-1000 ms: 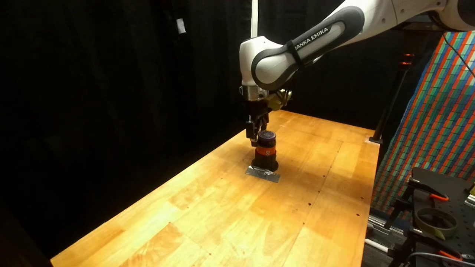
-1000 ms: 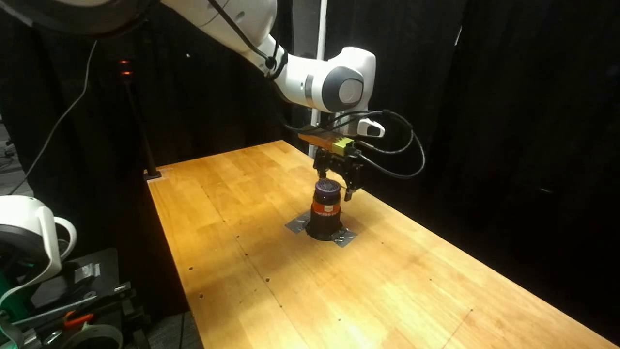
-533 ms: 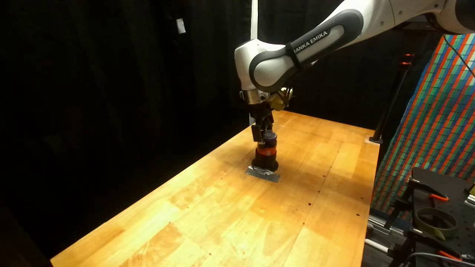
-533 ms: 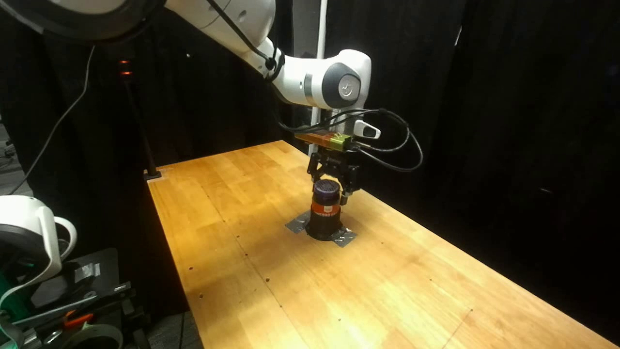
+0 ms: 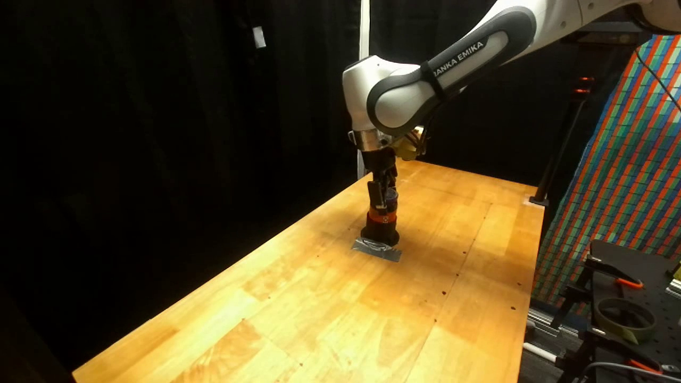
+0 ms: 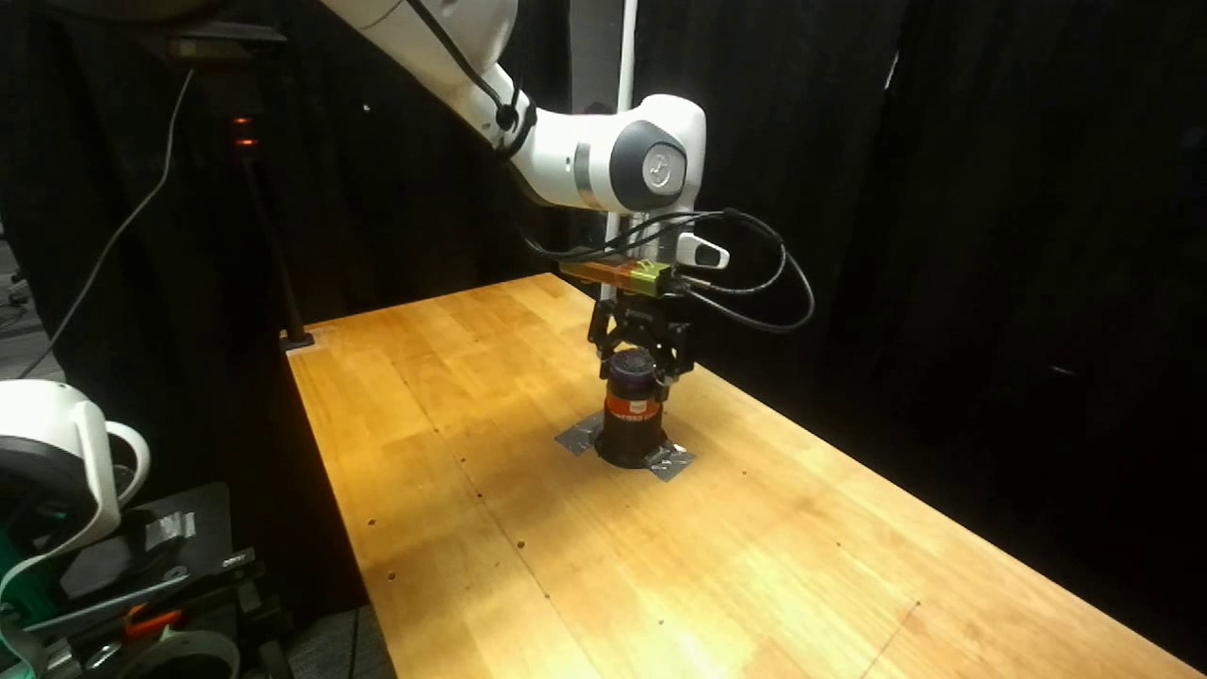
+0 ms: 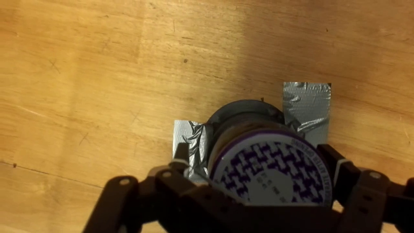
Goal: Put a rubber band around the base of the cup
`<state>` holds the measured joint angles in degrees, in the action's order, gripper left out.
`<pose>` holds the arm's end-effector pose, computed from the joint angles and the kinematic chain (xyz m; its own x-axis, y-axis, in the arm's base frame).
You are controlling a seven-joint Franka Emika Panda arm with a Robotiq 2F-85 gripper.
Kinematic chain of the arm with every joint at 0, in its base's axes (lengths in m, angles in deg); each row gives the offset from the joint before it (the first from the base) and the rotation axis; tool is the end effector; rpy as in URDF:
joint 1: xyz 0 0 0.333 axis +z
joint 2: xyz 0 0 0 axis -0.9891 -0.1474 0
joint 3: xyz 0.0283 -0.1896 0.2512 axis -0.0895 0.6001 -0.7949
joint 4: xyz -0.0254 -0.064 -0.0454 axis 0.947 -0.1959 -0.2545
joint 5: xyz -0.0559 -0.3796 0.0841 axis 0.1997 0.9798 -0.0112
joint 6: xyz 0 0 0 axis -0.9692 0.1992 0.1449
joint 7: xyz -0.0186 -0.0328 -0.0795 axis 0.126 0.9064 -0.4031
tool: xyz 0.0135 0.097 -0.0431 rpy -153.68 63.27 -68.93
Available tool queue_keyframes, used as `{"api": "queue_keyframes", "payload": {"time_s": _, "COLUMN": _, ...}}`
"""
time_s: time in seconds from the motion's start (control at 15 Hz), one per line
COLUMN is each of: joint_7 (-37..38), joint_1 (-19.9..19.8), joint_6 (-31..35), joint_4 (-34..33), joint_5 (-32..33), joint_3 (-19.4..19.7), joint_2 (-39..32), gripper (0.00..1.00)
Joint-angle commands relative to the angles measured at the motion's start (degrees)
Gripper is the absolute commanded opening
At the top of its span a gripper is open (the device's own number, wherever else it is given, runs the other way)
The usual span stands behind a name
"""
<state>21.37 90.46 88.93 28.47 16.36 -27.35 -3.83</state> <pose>0.6876 0.1231 0.2465 0.9426 0.2597 -0.2099 0.2872 -0.9512 0.1128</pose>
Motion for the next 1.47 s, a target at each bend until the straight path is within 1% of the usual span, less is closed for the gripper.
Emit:
{"api": "queue_keyframes", "payload": {"time_s": 0.0, "joint_7": -0.7, "joint_1": -0.4, "joint_6": 4.7, "joint_4": 11.3, "joint_5": 1.2, "joint_3": 0.2, "joint_2": 7.2, "gripper": 1.0}}
{"api": "queue_keyframes", "payload": {"time_s": 0.2, "joint_7": -1.3, "joint_1": -1.1, "joint_6": 9.1, "joint_4": 16.8, "joint_5": 0.8, "joint_3": 0.0, "joint_2": 10.2, "gripper": 1.0}}
{"api": "queue_keyframes", "payload": {"time_s": 0.4, "joint_7": -1.1, "joint_1": -1.8, "joint_6": 16.2, "joint_4": 22.8, "joint_5": 0.6, "joint_3": -0.1, "joint_2": 13.5, "gripper": 1.0}}
{"api": "queue_keyframes", "payload": {"time_s": 0.47, "joint_7": -1.1, "joint_1": -2.0, "joint_6": 17.6, "joint_4": 24.6, "joint_5": 0.4, "joint_3": -0.1, "joint_2": 14.4, "gripper": 1.0}}
{"api": "queue_keyframes", "payload": {"time_s": 0.87, "joint_7": -1.7, "joint_1": -3.5, "joint_6": 32.5, "joint_4": 34.8, "joint_5": -0.3, "joint_3": -0.2, "joint_2": 18.4, "gripper": 1.0}}
{"api": "queue_keyframes", "payload": {"time_s": 0.93, "joint_7": -1.2, "joint_1": -3.5, "joint_6": 35.7, "joint_4": 36.5, "joint_5": 0.0, "joint_3": 0.0, "joint_2": 19.0, "gripper": 0.8}}
{"api": "queue_keyframes", "payload": {"time_s": 1.0, "joint_7": -0.3, "joint_1": -3.2, "joint_6": 39.6, "joint_4": 38.4, "joint_5": 0.6, "joint_3": 0.5, "joint_2": 19.7, "gripper": 0.74}}
{"api": "queue_keyframes", "payload": {"time_s": 1.4, "joint_7": 1.3, "joint_1": -1.5, "joint_6": 58.6, "joint_4": 49.8, "joint_5": 2.9, "joint_3": 3.3, "joint_2": 24.5, "gripper": 0.27}}
